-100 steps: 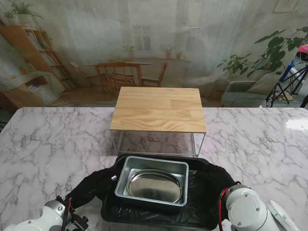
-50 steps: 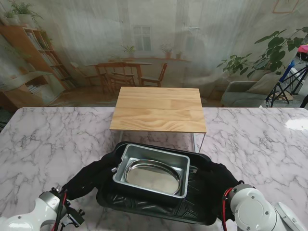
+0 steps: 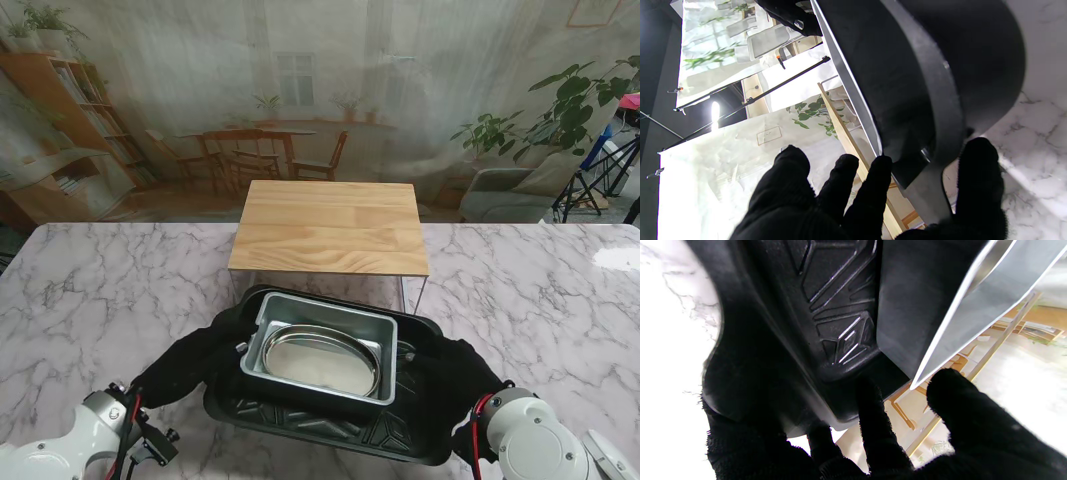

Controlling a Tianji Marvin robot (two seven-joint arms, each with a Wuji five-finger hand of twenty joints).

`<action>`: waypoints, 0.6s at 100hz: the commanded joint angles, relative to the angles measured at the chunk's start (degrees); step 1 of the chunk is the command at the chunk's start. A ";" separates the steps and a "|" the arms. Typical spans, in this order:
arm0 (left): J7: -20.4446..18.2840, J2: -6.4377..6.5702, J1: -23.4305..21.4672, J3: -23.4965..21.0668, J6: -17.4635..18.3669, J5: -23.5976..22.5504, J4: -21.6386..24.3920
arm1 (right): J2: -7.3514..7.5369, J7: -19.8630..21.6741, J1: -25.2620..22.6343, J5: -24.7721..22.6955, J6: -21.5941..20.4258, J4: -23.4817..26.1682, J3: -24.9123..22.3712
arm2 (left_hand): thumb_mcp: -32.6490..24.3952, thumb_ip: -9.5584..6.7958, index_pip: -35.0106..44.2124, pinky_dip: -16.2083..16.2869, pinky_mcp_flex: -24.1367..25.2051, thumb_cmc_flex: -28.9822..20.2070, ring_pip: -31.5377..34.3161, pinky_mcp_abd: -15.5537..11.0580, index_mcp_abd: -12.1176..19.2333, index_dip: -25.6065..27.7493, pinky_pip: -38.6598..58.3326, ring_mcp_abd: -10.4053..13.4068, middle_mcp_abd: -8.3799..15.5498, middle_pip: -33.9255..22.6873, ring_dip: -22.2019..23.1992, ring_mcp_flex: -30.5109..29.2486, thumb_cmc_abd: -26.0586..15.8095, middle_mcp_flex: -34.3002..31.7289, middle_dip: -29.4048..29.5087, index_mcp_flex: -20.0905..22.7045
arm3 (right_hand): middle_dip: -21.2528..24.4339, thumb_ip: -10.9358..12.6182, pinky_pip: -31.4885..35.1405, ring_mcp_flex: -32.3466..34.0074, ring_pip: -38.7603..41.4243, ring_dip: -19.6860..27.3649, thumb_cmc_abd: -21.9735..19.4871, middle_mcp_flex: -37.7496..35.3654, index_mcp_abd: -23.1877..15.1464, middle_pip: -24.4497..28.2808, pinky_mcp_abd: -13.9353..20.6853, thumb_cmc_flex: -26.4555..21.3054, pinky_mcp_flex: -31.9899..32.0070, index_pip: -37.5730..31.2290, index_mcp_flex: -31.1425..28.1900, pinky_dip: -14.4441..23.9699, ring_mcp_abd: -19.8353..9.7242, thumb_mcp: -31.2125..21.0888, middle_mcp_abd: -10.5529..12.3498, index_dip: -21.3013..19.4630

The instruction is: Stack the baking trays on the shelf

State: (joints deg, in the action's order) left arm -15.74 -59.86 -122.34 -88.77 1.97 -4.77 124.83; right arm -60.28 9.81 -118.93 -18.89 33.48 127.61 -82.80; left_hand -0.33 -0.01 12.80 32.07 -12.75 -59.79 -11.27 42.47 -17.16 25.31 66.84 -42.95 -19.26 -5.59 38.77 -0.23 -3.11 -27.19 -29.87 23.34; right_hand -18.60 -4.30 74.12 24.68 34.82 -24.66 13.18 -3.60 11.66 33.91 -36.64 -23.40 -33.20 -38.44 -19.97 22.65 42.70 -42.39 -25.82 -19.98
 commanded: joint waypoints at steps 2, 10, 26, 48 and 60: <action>-5.13 -0.60 -0.35 5.23 3.08 1.46 4.97 | -1.93 3.12 0.44 3.36 -5.43 8.88 4.13 | 0.73 -1.55 0.76 0.08 -8.01 -2.64 46.73 -29.02 -0.22 0.46 0.06 16.58 1.00 -1.15 0.30 -28.25 -0.67 -2.21 -1.00 1.35 | -2.11 -1.00 2.35 13.50 7.78 0.04 2.11 -9.51 1.45 11.84 14.18 -1.01 -2.90 0.29 -1.33 -0.53 -24.58 -1.39 9.36 0.32; -4.95 -0.63 -0.36 5.36 3.06 1.35 4.91 | -2.00 2.95 0.15 3.33 -6.76 9.01 3.56 | 0.79 -1.54 0.84 0.03 -8.03 -2.70 46.72 -29.03 -0.17 0.50 0.03 16.57 0.92 -1.14 0.29 -28.29 -0.61 -2.25 -1.01 1.39 | -2.11 -1.04 2.36 13.58 7.82 0.03 2.12 -9.49 1.41 11.80 14.18 -0.94 -2.89 0.30 -1.34 -0.57 -24.60 -1.45 9.37 0.32; -4.50 -0.73 0.18 6.04 2.29 1.30 4.36 | -2.03 2.90 0.06 3.08 -8.09 9.19 2.84 | 0.78 -1.55 0.87 -0.02 -8.03 -2.87 46.68 -29.03 -0.23 0.52 0.04 16.57 0.89 -1.12 0.28 -28.22 -0.67 -2.26 -1.03 1.34 | -2.13 -1.07 2.35 13.61 7.81 0.04 2.12 -9.58 1.41 11.77 14.08 -0.87 -2.95 0.35 -1.41 -0.67 -24.62 -1.57 9.36 0.34; -3.91 -0.85 1.52 7.31 1.12 1.26 3.41 | -2.07 2.72 0.04 2.97 -7.93 9.22 2.94 | 0.81 -1.56 0.94 -0.07 -8.03 -3.00 46.69 -29.02 -0.14 0.54 0.06 16.60 0.99 -1.12 0.30 -28.16 -0.67 -2.25 -1.06 1.37 | -2.13 -1.09 2.34 13.62 7.77 0.07 2.19 -9.70 1.44 11.69 14.10 -0.89 -2.88 0.41 -1.50 -0.78 -24.60 -1.66 9.36 0.36; -3.76 -0.86 1.74 7.71 1.00 1.14 3.05 | -2.14 2.35 -0.19 2.77 -7.70 9.17 3.09 | 0.83 -1.55 0.96 -0.09 -8.02 -3.05 46.71 -29.02 -0.14 0.54 0.07 16.58 0.98 -1.13 0.32 -28.21 -0.68 -2.31 -1.06 1.38 | -2.15 -1.08 2.30 13.57 7.76 0.08 2.13 -9.77 1.39 11.70 14.07 -0.95 -2.74 0.45 -1.52 -0.83 -24.68 -1.68 9.38 0.36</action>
State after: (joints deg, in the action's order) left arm -14.79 -59.78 -120.46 -86.29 0.35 -5.30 123.06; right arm -60.61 8.95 -119.64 -18.91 30.03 127.46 -84.58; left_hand -0.32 -0.05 13.14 32.07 -12.76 -61.21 -11.27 43.12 -17.17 25.32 66.78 -42.28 -19.04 -5.54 38.70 1.73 -3.11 -27.22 -29.87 23.43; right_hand -17.27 -4.30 74.12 24.67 34.82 -24.66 13.18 -4.84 12.29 33.32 -36.57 -23.41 -33.70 -38.44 -20.65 22.42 42.83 -42.42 -26.82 -19.98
